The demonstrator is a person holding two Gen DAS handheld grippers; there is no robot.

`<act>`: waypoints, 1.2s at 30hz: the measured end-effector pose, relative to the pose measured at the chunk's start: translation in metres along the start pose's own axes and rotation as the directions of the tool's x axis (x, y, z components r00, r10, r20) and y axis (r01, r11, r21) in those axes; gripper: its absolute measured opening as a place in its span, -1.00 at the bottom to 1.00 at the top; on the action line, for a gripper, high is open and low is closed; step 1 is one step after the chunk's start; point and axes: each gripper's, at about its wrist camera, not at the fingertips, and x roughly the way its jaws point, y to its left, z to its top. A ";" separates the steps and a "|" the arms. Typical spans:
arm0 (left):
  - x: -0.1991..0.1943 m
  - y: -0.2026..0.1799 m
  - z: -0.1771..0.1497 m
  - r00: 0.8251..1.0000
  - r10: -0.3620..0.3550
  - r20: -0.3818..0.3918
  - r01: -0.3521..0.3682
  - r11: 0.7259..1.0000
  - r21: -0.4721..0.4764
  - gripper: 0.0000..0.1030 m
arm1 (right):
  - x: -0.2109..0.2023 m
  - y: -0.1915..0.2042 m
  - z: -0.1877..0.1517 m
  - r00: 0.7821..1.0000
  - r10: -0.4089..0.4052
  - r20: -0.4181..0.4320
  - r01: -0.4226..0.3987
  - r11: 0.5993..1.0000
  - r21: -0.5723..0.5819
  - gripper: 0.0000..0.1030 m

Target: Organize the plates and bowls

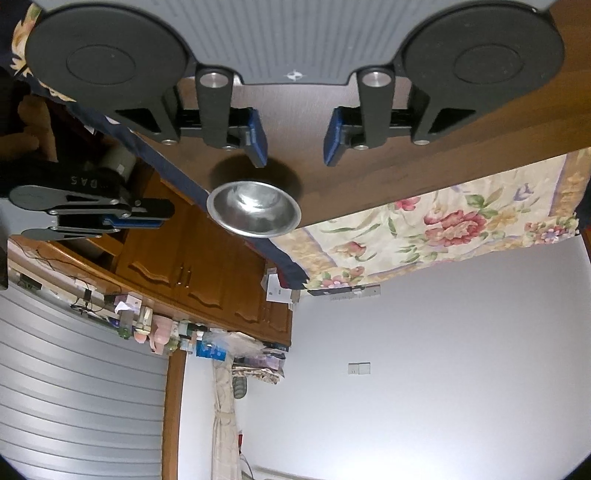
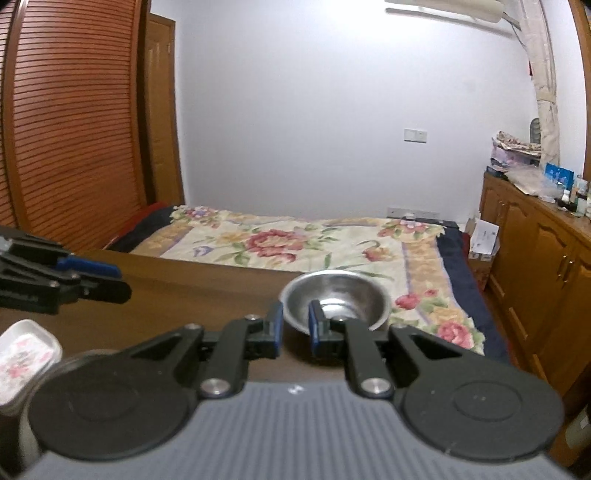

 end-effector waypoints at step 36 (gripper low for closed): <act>0.179 0.024 0.051 0.973 -0.113 -0.201 0.090 0.988 -0.124 0.06 | 0.098 -0.074 -0.029 0.997 0.025 -0.074 -0.010 0.979 0.202 -0.12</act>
